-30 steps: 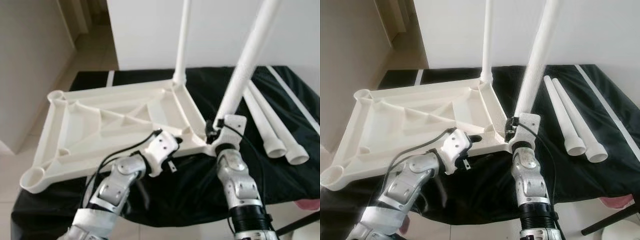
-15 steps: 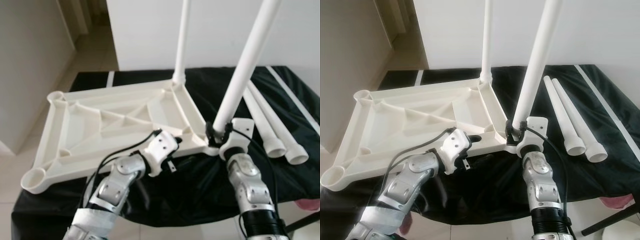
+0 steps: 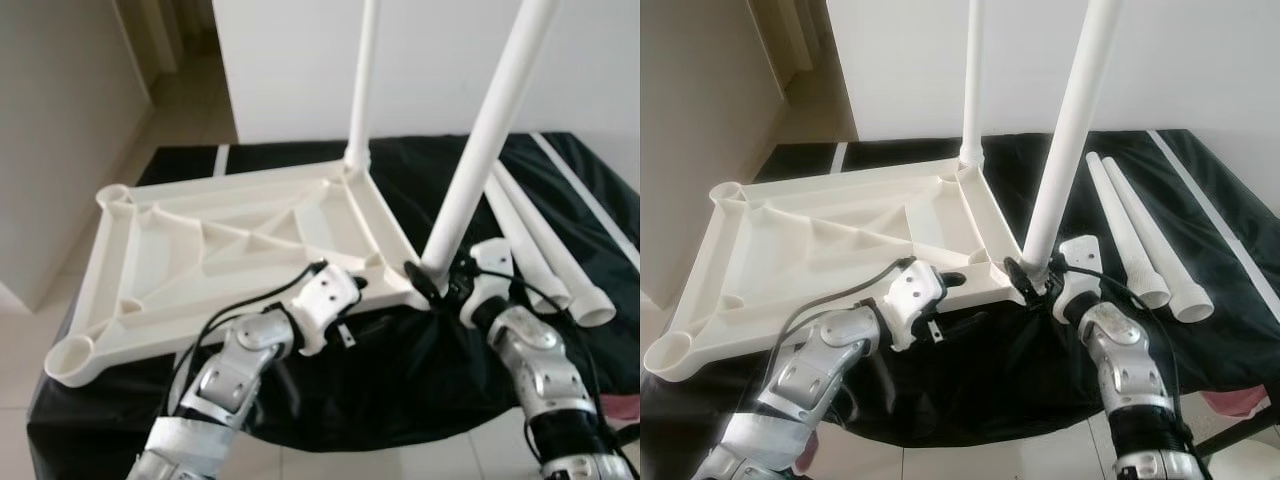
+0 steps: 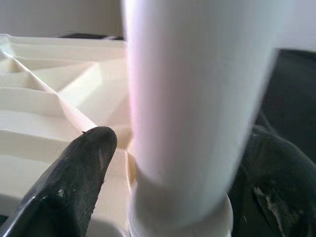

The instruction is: Building children table

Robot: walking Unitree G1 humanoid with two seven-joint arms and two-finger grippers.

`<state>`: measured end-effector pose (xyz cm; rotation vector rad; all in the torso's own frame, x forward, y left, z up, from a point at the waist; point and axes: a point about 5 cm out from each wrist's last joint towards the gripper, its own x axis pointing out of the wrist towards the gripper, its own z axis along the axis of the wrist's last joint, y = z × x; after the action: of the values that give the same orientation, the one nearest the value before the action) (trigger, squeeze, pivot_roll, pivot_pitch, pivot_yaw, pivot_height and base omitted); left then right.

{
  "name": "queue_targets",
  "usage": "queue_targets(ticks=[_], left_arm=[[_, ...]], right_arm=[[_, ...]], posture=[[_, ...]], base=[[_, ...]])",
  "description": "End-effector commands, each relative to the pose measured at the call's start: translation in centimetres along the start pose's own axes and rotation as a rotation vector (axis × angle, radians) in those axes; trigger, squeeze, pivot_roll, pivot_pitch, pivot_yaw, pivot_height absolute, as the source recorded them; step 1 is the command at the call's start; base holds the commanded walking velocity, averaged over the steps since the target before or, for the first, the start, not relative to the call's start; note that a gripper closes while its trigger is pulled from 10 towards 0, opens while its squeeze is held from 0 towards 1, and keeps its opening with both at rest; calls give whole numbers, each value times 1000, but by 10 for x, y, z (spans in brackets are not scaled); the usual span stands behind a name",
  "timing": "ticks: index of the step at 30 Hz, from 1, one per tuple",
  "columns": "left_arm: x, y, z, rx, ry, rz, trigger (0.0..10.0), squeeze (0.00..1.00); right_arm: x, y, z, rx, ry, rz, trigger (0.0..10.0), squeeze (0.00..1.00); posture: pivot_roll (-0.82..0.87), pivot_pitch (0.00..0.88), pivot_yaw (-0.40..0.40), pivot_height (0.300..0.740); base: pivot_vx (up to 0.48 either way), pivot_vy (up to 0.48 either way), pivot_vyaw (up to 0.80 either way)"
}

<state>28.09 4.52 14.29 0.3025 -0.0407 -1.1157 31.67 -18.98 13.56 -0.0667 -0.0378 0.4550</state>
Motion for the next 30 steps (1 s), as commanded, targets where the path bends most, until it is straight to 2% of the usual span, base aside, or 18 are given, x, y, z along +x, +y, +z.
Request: queue_targets(ticks=[1, 10, 11, 13, 14, 23, 24, 28, 30], left_arm=[[1, 0, 6, 30, -6, -38, 10000, 0], [2, 3, 9, 42, -11, -24, 10000, 0], [2, 3, 9, 43, -13, -19, 10000, 0], [1, 4, 10, 44, -14, -16, 10000, 0], [1, 4, 10, 43, -14, -11, 10000, 0], [0, 4, 9, 38, -16, -1, 10000, 0], [0, 4, 10, 35, -17, -2, 10000, 0], [1, 4, 9, 34, -17, -2, 10000, 0], [2, 5, 10, 32, -19, -1, 10000, 0]], right_arm=[[3, -3, 1, -15, 4, 34, 10000, 0], [17, -6, 5, -58, 31, 126, 10000, 0], [17, -7, 4, -63, 42, 132, 1843, 0], [17, -8, 3, -66, 49, 138, 1843, 0], [16, -9, 1, -68, 57, 138, 0, 0], [8, -18, -11, -44, 95, 108, 78, 0], [7, -20, -12, -36, 102, 91, 10000, 0], [7, -21, -12, -44, 108, 74, 10000, 0], [7, -24, -17, -70, 150, 5, 10000, 0]], posture=[[-42, 0, 31, 740], [-25, 0, 17, 740], [-21, 0, 13, 740], [-19, 0, 10, 740], [-17, 0, 9, 740], [-24, 0, 8, 740], [-28, 0, 11, 740], [-31, 0, 12, 740], [-33, 0, 12, 740]], base=[[0, 0, 0], [0, 0, 0], [0, 0, 0], [0, 0, 0], [0, 0, 0], [0, 0, 0], [0, 0, 0], [0, 0, 0], [0, 0, 0]])
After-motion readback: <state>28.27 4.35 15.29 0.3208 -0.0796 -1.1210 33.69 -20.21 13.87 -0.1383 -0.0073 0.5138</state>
